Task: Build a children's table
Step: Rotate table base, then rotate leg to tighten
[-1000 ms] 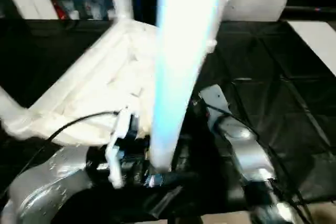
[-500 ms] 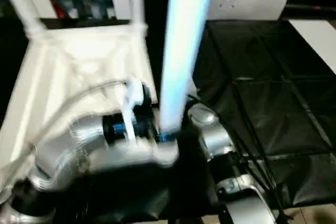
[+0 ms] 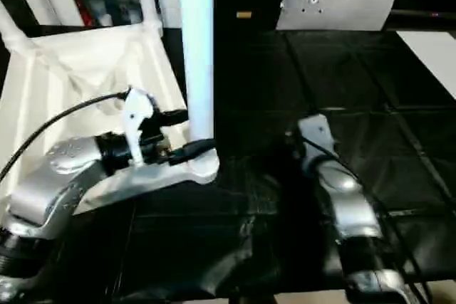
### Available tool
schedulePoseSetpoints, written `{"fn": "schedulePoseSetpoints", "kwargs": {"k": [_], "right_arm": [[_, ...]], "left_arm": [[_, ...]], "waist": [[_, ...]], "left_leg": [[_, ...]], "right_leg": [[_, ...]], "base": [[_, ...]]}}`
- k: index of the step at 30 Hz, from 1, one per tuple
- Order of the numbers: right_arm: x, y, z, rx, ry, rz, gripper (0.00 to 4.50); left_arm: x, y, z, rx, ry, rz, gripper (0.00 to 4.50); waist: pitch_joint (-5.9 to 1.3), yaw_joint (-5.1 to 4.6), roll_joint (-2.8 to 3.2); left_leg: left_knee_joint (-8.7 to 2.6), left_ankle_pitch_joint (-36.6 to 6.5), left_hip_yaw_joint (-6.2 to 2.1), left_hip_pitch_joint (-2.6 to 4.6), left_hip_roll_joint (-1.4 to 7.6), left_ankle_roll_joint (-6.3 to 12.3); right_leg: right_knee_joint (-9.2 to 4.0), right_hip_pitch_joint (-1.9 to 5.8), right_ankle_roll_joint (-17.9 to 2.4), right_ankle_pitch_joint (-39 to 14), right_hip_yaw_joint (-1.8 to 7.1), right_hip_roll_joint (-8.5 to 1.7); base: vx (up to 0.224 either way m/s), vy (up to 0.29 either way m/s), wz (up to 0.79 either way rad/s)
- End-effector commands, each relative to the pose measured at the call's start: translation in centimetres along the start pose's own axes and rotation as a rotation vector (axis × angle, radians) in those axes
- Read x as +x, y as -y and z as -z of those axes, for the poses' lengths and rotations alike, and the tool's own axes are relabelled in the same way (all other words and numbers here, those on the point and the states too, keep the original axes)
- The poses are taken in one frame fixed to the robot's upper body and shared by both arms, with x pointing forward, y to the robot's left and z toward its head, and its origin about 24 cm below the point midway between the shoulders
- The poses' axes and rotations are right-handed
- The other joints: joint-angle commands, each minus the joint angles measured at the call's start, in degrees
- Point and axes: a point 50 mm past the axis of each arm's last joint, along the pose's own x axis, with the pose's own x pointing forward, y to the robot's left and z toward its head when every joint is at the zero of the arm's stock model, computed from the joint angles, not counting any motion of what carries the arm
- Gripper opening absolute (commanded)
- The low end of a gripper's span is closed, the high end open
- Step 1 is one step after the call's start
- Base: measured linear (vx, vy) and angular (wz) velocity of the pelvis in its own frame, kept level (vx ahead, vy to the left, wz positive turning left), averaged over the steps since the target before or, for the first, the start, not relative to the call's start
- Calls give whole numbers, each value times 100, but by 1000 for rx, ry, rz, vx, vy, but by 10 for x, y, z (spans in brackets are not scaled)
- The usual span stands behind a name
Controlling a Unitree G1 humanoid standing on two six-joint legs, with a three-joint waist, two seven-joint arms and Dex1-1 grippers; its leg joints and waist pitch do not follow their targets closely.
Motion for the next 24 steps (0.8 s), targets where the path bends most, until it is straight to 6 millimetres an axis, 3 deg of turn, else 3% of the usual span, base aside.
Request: {"fn": "schedulePoseSetpoints", "kwargs": {"k": [1, 6, 13, 14, 15, 18, 19, 23, 24], "right_arm": [[-11, -2, -13, 13, 70, -100, 450], [-32, -15, -32, 0, 180, -334, 450], [-61, -26, -49, -96, 252, -600, 450], [-61, -26, -49, -98, 250, -609, 450], [-62, -26, -50, -101, 246, -628, 450], [-63, -26, -51, -96, 240, -641, 450], [-62, -25, -52, -93, 235, -641, 450], [-62, -27, -53, -76, 226, -658, 450], [-62, -28, -53, -71, 225, -667, 450]], "left_arm": [[-7, 10, 9, 22, -60, 3, 395], [-21, 19, 26, 44, -175, 51, 358], [-39, 2, 49, 55, -334, -10, 312], [-39, 2, 49, 54, -339, -6, 306], [-39, 1, 51, 52, -348, 0, 281], [-39, 0, 52, 44, -353, 8, 269], [-38, -1, 53, 24, -348, 10, 259], [-36, -5, 55, 19, -346, 13, 230], [-36, -6, 57, 16, -350, 21, 230]], "waist": [[-350, 48, 1], [-337, 49, 8], [-361, 147, 38], [-363, 147, 29], [-379, 157, 60], [-390, 167, 44], [-416, 174, 68], [-453, 189, 68], [-472, 197, 91]], "left_leg": [[-424, -1372, -117, 55, 293, 179], [-445, -1409, -115, 68, 302, 320], [-453, -1457, -127, 98, 306, 274], [-450, -1442, -126, 92, 301, 275], [-452, -1429, -132, 103, 314, 257], [-437, -1367, -126, 80, 298, 271], [-429, -1318, -129, 84, 300, 260], [-404, -1174, -122, 70, 285, 306], [-395, -1154, -122, 76, 280, 308]], "right_leg": [[-491, 321, -924, -1875, 338, -444], [-521, 275, -906, -1977, 338, -426], [-549, 254, -800, -2203, 343, -442], [-549, 258, -817, -2175, 341, -442], [-541, 260, -889, -2106, 343, -451], [-526, 281, -986, -1937, 344, -455], [-517, 292, -1027, -1866, 337, -459], [-501, 320, -1074, -1718, 331, -460], [-497, 327, -1075, -1729, 328, -457]], "base": [[0, 0, 0], [0, 0, 0], [0, 0, 0], [0, 0, 0], [0, 0, 0], [0, 0, 0], [0, 0, 0], [0, 0, 0], [0, 0, 0]]}}
